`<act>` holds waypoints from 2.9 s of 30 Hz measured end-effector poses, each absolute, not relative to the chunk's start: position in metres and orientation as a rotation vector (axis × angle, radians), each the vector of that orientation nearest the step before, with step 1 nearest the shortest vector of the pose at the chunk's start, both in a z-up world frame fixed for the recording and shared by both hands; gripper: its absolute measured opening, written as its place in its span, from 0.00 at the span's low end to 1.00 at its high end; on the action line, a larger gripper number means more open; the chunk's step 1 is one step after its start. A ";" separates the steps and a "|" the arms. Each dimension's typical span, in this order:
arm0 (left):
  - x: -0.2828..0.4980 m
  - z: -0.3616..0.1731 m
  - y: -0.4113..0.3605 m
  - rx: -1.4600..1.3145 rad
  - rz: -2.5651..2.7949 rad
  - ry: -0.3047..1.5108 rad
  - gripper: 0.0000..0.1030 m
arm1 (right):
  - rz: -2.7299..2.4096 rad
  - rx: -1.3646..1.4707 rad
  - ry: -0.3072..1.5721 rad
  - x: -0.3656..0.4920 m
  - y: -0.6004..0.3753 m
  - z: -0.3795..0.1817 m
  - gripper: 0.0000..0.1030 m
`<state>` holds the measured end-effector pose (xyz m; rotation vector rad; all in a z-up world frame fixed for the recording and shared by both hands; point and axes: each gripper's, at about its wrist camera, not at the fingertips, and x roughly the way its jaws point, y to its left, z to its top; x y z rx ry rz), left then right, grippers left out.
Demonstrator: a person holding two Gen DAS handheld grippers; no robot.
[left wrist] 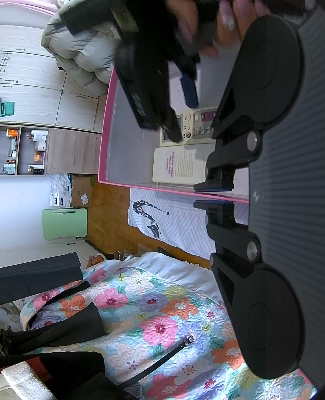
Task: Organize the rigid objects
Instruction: 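Lower the air-conditioner remote into the pink box beside the first remote and release, then grasp the long cream remote on its edge with the right gripper, then carry the long cream remote into the pink box and release it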
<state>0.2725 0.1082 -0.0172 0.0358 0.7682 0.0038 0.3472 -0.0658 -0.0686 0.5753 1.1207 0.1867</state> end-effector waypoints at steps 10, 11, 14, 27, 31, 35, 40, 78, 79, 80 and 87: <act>0.271 -0.018 0.109 0.044 0.006 0.766 0.05 | 0.349 0.298 0.877 0.264 -0.100 0.037 0.66; 0.271 -0.018 0.109 0.043 0.005 0.766 0.05 | 0.338 0.264 0.863 0.256 -0.106 0.041 0.66; 0.272 -0.018 0.108 0.046 0.007 0.767 0.05 | 0.336 0.208 0.808 0.233 -0.127 0.051 0.66; 0.272 -0.018 0.106 0.058 0.013 0.767 0.06 | 0.260 0.239 0.753 0.173 -0.209 0.003 0.66; 0.272 -0.018 0.105 0.062 0.014 0.766 0.06 | 0.256 0.211 0.751 0.171 -0.208 -0.021 0.64; 0.272 -0.018 0.105 0.061 0.014 0.766 0.06 | 0.269 0.118 0.734 0.173 -0.194 -0.036 0.55; 0.271 -0.018 0.105 0.064 0.017 0.765 0.06 | 0.301 -0.075 0.726 0.187 -0.163 -0.050 0.33; 0.268 -0.017 0.105 0.072 0.018 0.760 0.07 | 0.162 0.248 0.865 0.179 -0.192 -0.067 0.25; 0.267 -0.017 0.105 0.069 0.018 0.760 0.07 | 0.157 0.251 0.872 0.186 -0.193 -0.069 0.26; 0.267 -0.017 0.105 0.068 0.017 0.760 0.07 | 0.154 0.249 0.874 0.191 -0.192 -0.071 0.26; 0.267 -0.017 0.105 0.082 0.022 0.760 0.07 | 0.130 0.263 0.795 0.199 -0.191 -0.074 0.21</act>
